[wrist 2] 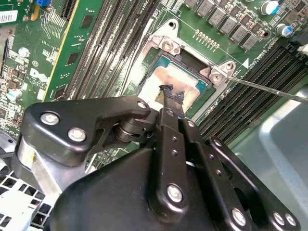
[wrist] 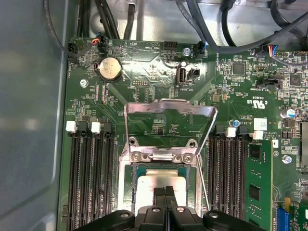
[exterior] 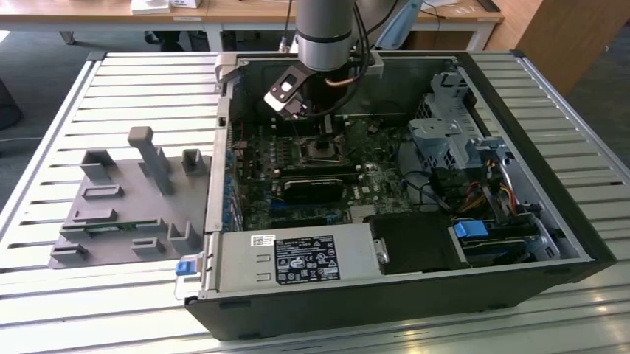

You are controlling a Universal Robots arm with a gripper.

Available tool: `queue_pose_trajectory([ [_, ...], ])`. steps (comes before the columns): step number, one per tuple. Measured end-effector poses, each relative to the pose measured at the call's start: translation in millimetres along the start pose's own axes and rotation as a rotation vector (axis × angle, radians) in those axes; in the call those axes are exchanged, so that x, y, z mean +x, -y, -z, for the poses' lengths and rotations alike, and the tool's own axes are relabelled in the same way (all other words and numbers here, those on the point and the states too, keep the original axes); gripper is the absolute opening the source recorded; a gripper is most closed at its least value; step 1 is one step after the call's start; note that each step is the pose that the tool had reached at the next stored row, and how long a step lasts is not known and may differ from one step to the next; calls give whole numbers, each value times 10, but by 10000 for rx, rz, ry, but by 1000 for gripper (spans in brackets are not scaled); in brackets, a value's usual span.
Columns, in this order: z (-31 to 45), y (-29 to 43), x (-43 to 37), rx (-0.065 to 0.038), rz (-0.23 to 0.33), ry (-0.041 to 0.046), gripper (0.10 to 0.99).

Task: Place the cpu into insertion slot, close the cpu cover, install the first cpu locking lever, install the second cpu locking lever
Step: 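Place the cpu into insertion slot, then close the cpu cover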

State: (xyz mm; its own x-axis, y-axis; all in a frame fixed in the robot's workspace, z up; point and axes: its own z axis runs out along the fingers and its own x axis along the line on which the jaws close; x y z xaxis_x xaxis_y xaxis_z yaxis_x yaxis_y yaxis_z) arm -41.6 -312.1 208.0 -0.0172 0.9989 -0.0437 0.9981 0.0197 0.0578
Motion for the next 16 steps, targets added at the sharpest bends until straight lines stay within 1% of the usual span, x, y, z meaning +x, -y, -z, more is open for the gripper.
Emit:
queue_pose_trajectory([
  [13,40,-3,-1,-2,1,2,106],
  [16,54,-4,-2,-1,2,24,106],
])
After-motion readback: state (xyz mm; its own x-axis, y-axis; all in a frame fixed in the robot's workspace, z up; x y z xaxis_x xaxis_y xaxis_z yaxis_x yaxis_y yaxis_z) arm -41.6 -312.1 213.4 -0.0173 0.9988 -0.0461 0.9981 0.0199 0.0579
